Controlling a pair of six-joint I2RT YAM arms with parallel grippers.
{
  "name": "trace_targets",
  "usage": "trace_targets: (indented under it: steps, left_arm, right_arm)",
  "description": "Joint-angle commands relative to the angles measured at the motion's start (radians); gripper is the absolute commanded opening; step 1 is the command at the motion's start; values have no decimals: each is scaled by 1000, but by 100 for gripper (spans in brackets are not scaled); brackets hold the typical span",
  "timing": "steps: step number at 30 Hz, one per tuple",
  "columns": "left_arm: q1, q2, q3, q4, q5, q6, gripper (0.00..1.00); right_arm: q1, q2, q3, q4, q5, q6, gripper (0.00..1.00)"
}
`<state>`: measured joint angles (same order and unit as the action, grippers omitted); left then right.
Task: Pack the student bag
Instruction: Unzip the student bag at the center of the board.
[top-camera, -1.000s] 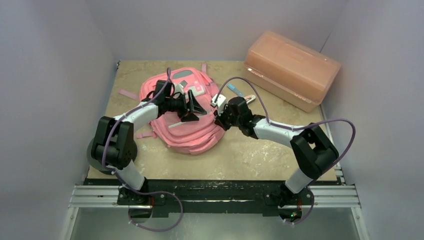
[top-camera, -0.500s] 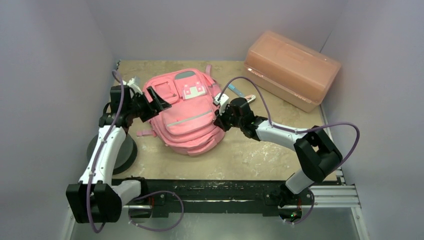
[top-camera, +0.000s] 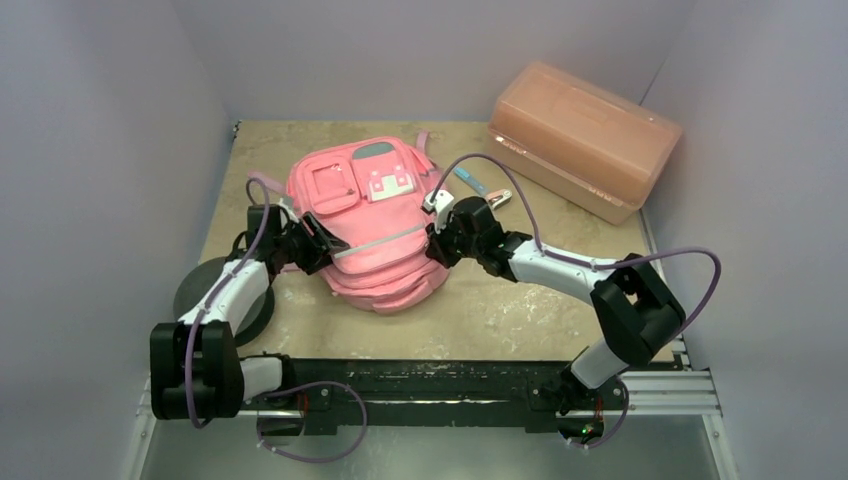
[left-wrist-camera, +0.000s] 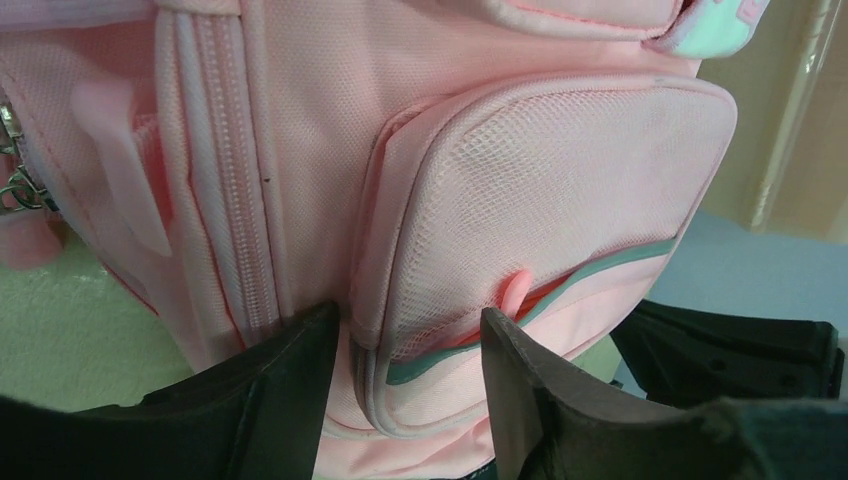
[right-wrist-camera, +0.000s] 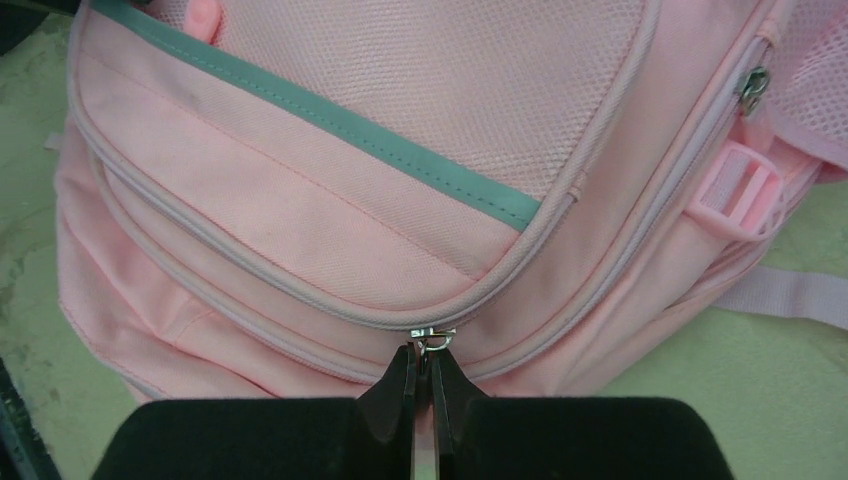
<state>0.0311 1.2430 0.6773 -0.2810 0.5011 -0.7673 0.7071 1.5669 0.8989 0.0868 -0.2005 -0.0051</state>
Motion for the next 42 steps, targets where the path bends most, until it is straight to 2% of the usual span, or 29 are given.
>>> trace_targets:
  steps: [1, 4, 11, 13, 16, 17, 18, 19, 20, 21, 25, 30, 34, 37, 39, 42]
  left_arm:
    - [1, -28, -109, 215, -22, -131, 51]
    - [1, -48, -149, 262, -43, -164, 46]
    - [0, -102, -180, 265, -64, -149, 45]
    - [0, -108, -181, 266, -51, -137, 47]
    - [-1, -144, -184, 244, -42, -120, 57]
    - [0, -165, -181, 225, -44, -108, 60]
    - [0, -192, -176, 196, -47, -91, 63]
    - [-1, -223, -172, 162, -53, -72, 66]
    - [-2, -256, -165, 127, -58, -51, 67]
    - [-6, -291, -160, 91, -64, -30, 69]
    - [-74, -417, -146, -23, -105, 41, 71]
    - [-311, -499, -149, -67, -271, 37, 68]
    - [-505, -467, -131, -45, -434, 62, 66]
    - [-606, -381, -60, -78, -509, 83, 60]
    - [-677, -349, -22, -89, -582, 88, 59]
    - [-755, -299, 15, -63, -640, 75, 61]
  right_arm:
    - [61, 13, 79, -187, -25, 118, 5]
    - [97, 50, 128, -262, -107, 199, 6]
    - [164, 107, 220, -274, -324, 284, 10]
    - [166, 139, 244, -236, -359, 361, 11]
    - [166, 201, 272, -170, -411, 461, 17]
    - [166, 203, 266, -149, -409, 476, 23]
    - [166, 195, 258, -137, -397, 480, 34]
    - [164, 182, 249, -135, -381, 478, 71]
    - [162, 166, 240, -133, -374, 465, 95]
    - [157, 149, 230, -139, -367, 452, 98]
    - [103, 62, 162, -137, -349, 446, 99]
    - [2, -56, 72, -96, -310, 514, 99]
    - [-114, -72, 7, -37, -335, 595, 98]
    - [-182, -25, -14, 9, -428, 618, 75]
    - [-192, -8, -8, 10, -426, 608, 61]
    - [-192, 20, 2, 27, -407, 600, 56]
